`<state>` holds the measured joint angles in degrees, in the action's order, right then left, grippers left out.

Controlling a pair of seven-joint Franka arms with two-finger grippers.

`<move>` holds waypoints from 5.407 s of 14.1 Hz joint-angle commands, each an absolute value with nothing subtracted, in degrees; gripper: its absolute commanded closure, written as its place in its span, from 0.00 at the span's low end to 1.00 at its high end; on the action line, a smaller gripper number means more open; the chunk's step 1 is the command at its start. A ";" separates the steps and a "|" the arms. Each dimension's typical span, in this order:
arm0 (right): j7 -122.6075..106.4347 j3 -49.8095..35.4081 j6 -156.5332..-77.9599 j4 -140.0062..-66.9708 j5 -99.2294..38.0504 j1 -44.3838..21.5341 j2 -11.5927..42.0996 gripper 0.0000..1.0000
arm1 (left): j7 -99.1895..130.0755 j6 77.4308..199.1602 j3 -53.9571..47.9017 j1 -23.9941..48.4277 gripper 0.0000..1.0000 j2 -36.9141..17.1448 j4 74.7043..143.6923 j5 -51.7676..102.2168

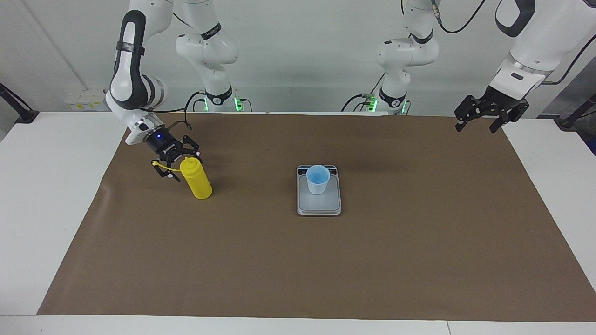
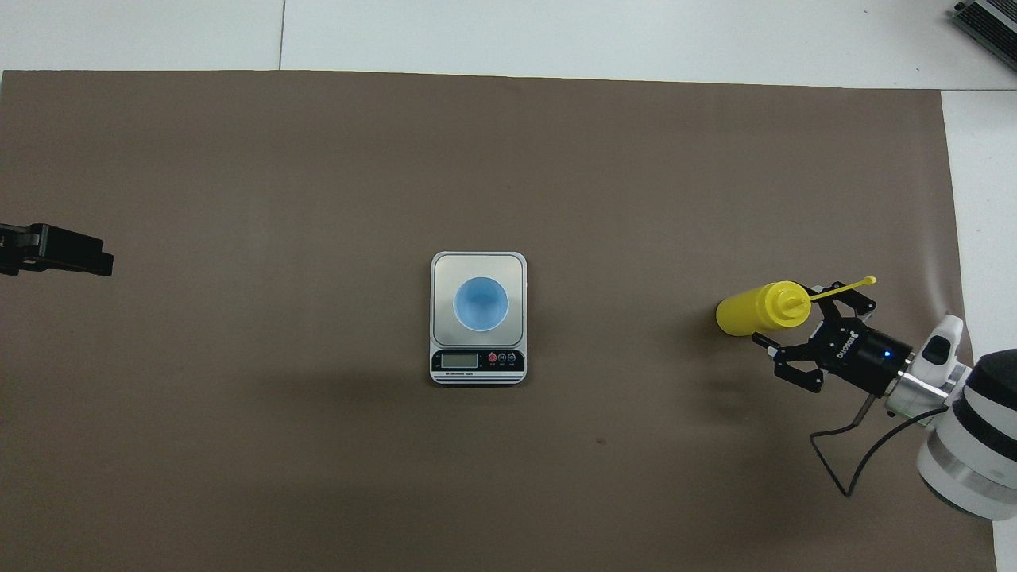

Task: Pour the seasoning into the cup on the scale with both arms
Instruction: 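Close the right gripper around the yellow bottle's body, then lift the yellow bottle with the right gripper and carry it toward the cup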

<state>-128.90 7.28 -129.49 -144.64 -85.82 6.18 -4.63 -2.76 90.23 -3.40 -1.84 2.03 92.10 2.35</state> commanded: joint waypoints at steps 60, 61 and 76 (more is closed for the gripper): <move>-99.35 5.98 -134.82 -122.27 -49.07 -1.04 -1.32 1.00 | -3.43 88.42 -5.01 -2.37 0.00 2.20 91.05 -1.41; -95.84 5.98 -134.82 -120.60 -45.39 -2.19 -1.06 1.00 | -3.43 88.42 -5.01 -2.81 0.00 2.20 91.14 -1.41; -57.32 5.71 -144.57 -112.85 -0.30 -25.30 5.45 1.00 | -3.43 88.33 -4.75 -2.99 0.00 2.20 91.14 -1.41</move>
